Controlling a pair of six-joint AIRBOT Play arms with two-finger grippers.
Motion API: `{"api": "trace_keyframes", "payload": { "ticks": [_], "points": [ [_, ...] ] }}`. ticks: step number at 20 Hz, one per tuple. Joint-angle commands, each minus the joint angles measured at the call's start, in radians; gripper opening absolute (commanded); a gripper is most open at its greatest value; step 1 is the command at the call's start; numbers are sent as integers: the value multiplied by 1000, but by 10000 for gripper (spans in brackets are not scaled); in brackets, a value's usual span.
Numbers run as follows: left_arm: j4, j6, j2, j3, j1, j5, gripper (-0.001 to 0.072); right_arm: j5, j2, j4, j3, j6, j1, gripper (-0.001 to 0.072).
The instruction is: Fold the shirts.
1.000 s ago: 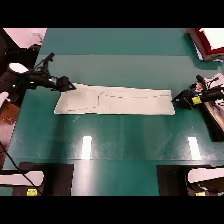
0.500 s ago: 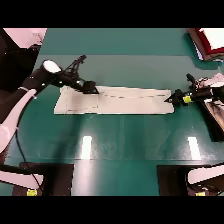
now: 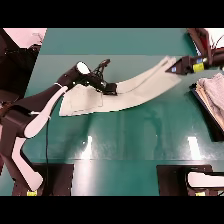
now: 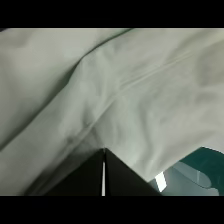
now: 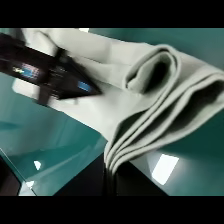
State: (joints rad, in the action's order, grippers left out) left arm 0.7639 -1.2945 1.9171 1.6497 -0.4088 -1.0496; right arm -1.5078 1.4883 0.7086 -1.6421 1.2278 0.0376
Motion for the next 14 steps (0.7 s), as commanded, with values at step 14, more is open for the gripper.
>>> {"api": "trace_keyframes", "payload": {
  "ticks": [14],
  "points": [
    [25,-37,-26,135,97,-48,30,89,150,-1,-324,40,383,13]
  ]
}}
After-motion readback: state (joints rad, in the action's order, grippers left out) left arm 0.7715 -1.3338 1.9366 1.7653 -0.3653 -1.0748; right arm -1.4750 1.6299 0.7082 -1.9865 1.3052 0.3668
